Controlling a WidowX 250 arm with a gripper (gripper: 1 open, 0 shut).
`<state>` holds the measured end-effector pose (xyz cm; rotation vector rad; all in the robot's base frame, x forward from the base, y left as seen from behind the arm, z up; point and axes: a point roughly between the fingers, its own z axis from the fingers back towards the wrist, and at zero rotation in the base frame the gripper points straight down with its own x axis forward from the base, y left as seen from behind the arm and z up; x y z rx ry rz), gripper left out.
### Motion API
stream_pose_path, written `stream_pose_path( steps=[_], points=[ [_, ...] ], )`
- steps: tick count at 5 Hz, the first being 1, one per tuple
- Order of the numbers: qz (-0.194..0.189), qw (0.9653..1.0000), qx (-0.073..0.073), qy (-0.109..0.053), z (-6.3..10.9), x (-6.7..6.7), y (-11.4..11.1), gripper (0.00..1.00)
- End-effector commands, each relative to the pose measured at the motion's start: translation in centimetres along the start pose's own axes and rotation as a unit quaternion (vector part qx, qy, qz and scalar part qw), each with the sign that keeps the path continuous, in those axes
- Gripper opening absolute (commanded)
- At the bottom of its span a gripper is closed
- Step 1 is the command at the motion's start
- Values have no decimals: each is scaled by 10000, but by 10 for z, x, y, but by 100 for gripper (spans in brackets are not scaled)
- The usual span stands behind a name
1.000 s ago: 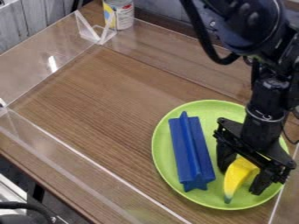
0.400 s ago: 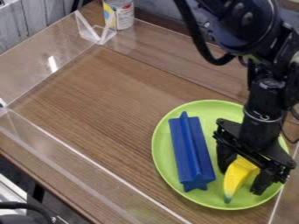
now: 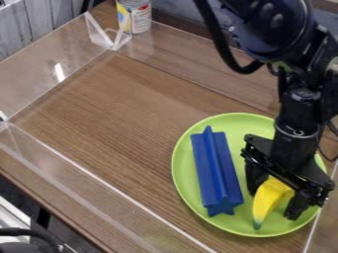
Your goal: Remove the banana from inside the green plate and put it on the table
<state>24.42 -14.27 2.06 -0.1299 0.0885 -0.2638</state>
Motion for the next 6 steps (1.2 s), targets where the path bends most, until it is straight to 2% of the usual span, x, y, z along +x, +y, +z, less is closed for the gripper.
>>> stream_pose_path(
  steps=[1,4,5,6],
  points=[
    [-138,9999,-55,-73,3,-2,-7,100],
    [-142,9998,-116,-56,1,-6,-12,100],
    [-146,9998,-139,-44,5,-7,-12,0],
    [-168,9997,-160,-87,20,-8,-11,0]
  ],
)
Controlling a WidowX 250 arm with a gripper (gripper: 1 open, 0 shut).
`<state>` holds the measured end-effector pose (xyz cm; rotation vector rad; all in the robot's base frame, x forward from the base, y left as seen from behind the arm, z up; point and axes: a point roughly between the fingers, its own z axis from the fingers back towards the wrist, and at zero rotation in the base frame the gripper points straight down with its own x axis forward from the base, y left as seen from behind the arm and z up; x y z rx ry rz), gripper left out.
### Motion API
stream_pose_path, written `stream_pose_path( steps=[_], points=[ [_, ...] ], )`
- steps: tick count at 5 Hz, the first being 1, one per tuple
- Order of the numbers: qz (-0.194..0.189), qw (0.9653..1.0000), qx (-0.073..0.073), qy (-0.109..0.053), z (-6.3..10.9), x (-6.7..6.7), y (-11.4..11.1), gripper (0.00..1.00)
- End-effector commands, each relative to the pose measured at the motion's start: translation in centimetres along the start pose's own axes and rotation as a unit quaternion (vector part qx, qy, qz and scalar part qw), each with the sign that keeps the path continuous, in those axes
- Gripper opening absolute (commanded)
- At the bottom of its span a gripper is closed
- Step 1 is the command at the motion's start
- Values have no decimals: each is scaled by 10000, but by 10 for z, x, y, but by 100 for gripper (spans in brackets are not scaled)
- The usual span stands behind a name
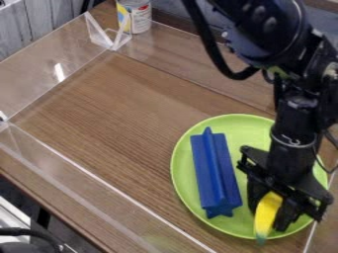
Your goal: Remove the banana from inside the green plate and put it on the table
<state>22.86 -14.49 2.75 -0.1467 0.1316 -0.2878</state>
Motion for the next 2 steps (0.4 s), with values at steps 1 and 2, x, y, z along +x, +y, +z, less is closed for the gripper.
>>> stream_pose_path(
  steps=[1,2],
  points=[
    [-71,9991,-50,-412,38,4,-2,0],
    [-18,9980,-5,-630,74,1,2,0]
  ],
)
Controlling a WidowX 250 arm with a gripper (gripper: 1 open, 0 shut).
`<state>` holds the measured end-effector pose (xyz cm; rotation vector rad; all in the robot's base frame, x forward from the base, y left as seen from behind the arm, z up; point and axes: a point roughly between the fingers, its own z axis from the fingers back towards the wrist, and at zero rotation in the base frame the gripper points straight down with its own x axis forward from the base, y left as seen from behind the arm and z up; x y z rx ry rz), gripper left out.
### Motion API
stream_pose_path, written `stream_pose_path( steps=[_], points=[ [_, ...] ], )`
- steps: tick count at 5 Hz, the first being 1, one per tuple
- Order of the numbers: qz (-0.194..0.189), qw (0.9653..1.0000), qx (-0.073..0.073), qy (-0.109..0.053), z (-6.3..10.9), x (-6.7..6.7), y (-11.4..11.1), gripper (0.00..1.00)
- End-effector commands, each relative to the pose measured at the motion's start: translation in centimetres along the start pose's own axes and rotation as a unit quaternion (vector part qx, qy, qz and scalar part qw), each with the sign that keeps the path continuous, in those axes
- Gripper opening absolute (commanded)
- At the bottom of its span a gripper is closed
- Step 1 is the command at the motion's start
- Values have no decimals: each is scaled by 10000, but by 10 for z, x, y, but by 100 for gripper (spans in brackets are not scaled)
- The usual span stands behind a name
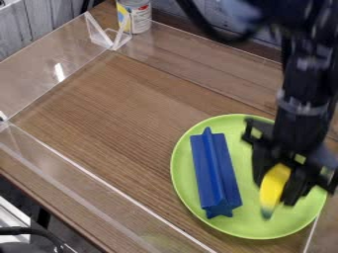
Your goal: Remove the banana from inside the green plate and put it on the table
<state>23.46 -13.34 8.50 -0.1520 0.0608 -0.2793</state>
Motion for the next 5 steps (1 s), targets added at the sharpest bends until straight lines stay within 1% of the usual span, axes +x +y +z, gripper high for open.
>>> stream_pose_path(
  steps=[1,2,3,4,5],
  points=[
    [68,9987,19,-514,51,7,11,0],
    [291,9974,53,-660,74,8,49,0],
    [457,9964,118,-702,82,3,98,0],
    [483,9960,184,-725,82,-8,144,0],
    [460,9962,259,-686,71,-21,185,0]
  ],
)
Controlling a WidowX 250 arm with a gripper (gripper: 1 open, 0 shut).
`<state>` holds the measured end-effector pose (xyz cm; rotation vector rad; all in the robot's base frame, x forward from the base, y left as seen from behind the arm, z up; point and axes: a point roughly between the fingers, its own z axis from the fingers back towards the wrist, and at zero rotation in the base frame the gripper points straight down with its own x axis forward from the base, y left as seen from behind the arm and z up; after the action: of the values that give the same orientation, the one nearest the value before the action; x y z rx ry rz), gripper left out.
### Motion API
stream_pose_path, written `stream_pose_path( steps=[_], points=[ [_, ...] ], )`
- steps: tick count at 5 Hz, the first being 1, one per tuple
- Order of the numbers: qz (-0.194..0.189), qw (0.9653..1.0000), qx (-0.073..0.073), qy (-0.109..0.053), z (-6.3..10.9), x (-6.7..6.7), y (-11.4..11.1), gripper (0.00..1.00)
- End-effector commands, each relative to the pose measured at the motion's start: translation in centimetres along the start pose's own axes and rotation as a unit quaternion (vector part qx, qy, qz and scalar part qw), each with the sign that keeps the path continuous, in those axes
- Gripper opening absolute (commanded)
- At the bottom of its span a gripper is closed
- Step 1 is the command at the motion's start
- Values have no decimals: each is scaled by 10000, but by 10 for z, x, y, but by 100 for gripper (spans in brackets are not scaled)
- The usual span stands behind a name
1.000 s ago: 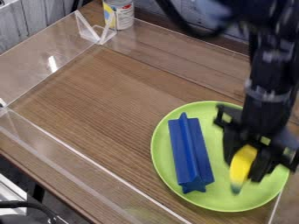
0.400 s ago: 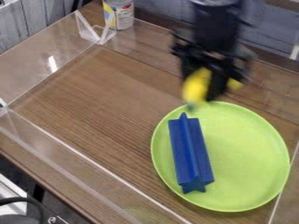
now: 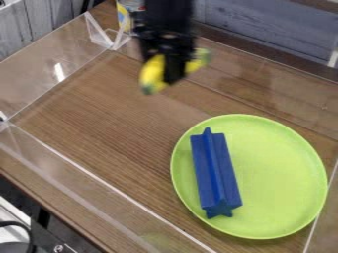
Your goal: Remove the banana from inside the green plate and put it on the table
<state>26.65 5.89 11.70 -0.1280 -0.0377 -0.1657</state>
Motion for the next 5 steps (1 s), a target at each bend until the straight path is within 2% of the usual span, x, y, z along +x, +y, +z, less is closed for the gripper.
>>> stream_pose_path(
  steps=[1,2,3,4,5],
  points=[
    [-133,9997,104,-189,-2,-3,27,0],
    [-233,9995,76,-182,-13,20,5,0],
    [-312,9994,37,-158,-27,37,-21,0],
    [-329,9994,38,-112,-39,36,-9,0],
    [-270,9995,121,-68,-53,37,13,0]
  ],
)
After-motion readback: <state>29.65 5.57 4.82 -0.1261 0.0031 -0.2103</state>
